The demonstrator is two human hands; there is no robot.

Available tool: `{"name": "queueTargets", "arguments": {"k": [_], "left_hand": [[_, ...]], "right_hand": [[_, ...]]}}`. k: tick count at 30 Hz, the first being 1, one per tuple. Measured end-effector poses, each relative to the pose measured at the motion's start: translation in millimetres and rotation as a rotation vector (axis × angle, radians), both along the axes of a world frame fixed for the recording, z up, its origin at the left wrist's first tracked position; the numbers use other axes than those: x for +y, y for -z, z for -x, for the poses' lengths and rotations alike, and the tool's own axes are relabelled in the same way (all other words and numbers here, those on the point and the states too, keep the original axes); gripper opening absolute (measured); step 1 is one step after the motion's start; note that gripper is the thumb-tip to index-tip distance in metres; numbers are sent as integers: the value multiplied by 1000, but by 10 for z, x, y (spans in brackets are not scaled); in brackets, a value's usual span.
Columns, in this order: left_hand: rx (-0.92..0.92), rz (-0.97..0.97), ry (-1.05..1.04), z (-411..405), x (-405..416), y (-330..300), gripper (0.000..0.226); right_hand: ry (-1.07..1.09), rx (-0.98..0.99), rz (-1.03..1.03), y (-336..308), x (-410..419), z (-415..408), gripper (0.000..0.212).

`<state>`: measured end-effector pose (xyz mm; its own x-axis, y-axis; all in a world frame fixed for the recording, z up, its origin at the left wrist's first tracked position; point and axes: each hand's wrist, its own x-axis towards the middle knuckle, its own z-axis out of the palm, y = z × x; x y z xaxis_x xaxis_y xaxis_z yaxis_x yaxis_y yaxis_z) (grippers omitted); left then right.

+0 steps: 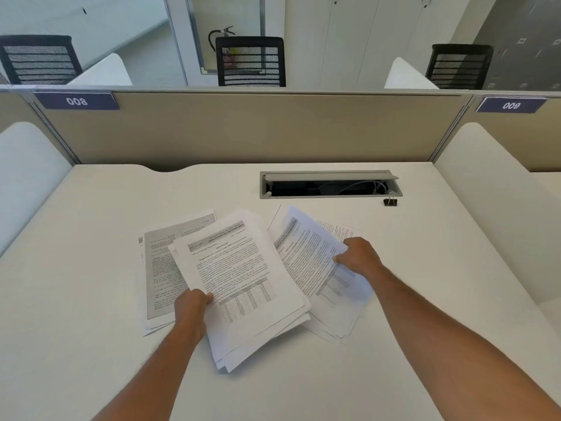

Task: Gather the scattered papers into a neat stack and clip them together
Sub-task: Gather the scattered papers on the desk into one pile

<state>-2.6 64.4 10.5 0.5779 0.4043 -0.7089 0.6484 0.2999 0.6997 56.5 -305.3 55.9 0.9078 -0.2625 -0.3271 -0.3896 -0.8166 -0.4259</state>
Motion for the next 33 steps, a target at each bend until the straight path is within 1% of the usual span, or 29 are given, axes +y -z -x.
{"name": "queueTargets", "arguments": {"k": [2, 6, 10, 15, 18, 20, 23, 25, 27, 28, 31, 33], "left_hand": [[2, -8, -4, 10, -12, -17, 27], [12, -19, 1, 49, -18, -22, 25], [24, -28, 0, 46, -1, -32, 21], [26, -22, 19, 42, -24, -41, 21], [28, -27, 24, 43, -20, -44, 21], [25, -24, 28, 42, -11, -33, 22], [17, -2, 32, 37, -22, -54, 24], [4, 48, 28, 40, -48, -95, 27], [-29, 138, 35, 32, -92, -135, 34], [-54, 181, 46, 26, -120, -152, 37], [-112, 241, 100, 10, -229, -224, 36], [-114, 219, 150, -13, -294, -242, 35]], "right_hand": [[-34, 24, 100, 61, 14, -34, 33], [-143, 159, 264, 199, 120, 0, 63], [-137, 152, 266, 216, 161, -3, 74], [-132, 223, 201, 202, 159, -4, 76], [-157, 222, 186, 215, 164, 21, 76], [-159, 210, 156, 234, 179, 52, 69], [-117, 154, 14, 244, 165, 66, 45], [-46, 84, -180, 217, 134, 70, 39], [38, 55, -389, 173, 115, 114, 34], [75, 71, -488, 144, 122, 152, 32], [167, 125, -788, 70, 224, 323, 31], [201, 151, -868, 56, 323, 452, 36]]}}
